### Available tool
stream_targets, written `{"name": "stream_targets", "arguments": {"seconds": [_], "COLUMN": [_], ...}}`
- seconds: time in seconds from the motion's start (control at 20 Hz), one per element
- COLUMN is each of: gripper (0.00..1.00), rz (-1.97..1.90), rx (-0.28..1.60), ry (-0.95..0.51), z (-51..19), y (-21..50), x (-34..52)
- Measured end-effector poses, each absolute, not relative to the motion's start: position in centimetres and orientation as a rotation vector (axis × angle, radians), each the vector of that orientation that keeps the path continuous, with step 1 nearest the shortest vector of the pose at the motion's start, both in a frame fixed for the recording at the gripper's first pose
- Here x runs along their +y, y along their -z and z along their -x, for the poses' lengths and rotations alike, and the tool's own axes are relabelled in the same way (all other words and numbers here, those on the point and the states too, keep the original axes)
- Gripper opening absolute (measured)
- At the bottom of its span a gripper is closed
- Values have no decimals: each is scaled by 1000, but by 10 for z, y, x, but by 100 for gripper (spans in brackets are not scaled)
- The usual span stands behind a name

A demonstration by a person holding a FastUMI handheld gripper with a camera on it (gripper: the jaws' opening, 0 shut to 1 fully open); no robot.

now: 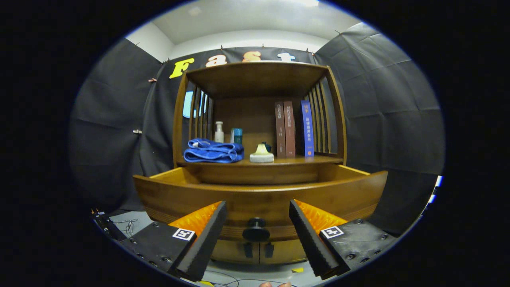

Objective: Pull open the drawer, take out the items inside it, and place them on the countertop above the cabinet.

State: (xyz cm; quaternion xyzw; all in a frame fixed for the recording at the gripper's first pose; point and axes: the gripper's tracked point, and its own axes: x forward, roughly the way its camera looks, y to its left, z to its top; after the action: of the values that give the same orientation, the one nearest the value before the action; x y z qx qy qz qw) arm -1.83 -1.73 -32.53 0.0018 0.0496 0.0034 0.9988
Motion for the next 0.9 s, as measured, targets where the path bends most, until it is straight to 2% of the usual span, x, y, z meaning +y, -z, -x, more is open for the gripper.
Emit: {"name": "stream_targets", "arguments": {"seconds": [0.3, 0.55, 0.9], "gripper": [99, 99, 99], "rz": [34, 73, 71], "rx": [159, 133, 150], "ry": [25, 13, 21], "z": [-4, -13, -66], "y": [349, 340, 338], "x": [-21, -21, -21]}}
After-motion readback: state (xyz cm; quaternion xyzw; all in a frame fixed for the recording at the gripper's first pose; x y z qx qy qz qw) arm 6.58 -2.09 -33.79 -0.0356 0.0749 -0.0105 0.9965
